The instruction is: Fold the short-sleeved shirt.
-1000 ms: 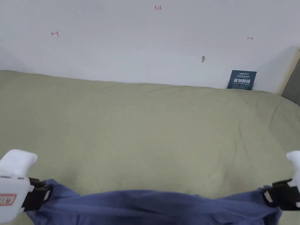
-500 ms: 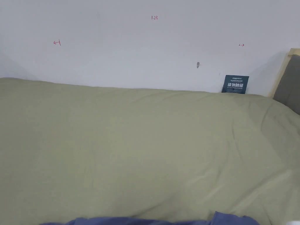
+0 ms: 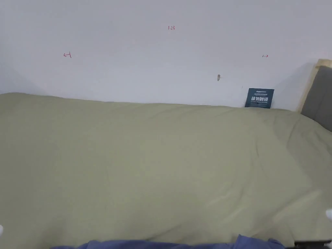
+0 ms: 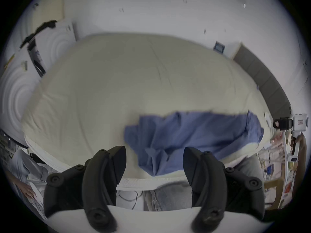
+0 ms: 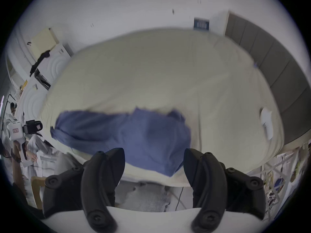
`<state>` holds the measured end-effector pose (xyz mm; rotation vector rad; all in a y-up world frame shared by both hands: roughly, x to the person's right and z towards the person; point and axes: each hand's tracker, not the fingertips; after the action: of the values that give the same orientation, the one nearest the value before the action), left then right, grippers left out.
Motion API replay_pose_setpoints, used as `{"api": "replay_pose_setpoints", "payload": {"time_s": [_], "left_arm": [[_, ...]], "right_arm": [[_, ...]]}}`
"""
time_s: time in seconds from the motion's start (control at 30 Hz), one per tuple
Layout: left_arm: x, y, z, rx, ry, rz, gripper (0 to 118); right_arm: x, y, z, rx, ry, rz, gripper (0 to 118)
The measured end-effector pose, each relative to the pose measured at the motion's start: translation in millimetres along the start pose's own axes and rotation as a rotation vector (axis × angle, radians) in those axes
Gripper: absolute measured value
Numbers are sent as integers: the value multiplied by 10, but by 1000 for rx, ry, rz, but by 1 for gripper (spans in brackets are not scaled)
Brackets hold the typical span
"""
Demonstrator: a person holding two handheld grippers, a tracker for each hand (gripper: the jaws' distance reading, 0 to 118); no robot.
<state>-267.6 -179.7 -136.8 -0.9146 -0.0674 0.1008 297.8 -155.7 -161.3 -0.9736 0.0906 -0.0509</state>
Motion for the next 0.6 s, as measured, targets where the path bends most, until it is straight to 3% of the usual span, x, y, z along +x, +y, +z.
{"api": "replay_pose_setpoints", "payload": {"time_s": [0.13,0.27,0.3,0.33,0.37,0.4,0.5,0.6], "left_arm": [[342,238,352,218,72,-74,76],[863,363,298,265,-10,-75,75],[946,345,227,261,-52,-71,70],[1062,323,167,247,-80,-62,54],[1180,267,116,243,-74,-69,25],[1307,198,61,237,-67,-85,0],[1547,-156,-72,225,-33,-127,0],[1594,-532,-285,175,-49,-137,0]], "right_arm": [[-345,289,253,122,-103,46,81],[-719,336,207,234,-155,52,79],[-815,263,191,272,-146,46,71],[-922,173,165,302,-135,42,57],[-1007,70,125,306,-121,46,36],[-1083,-41,83,302,-102,37,4],[-1281,-439,-66,308,-107,27,1],[-1378,-789,-212,276,-84,64,1]]}}
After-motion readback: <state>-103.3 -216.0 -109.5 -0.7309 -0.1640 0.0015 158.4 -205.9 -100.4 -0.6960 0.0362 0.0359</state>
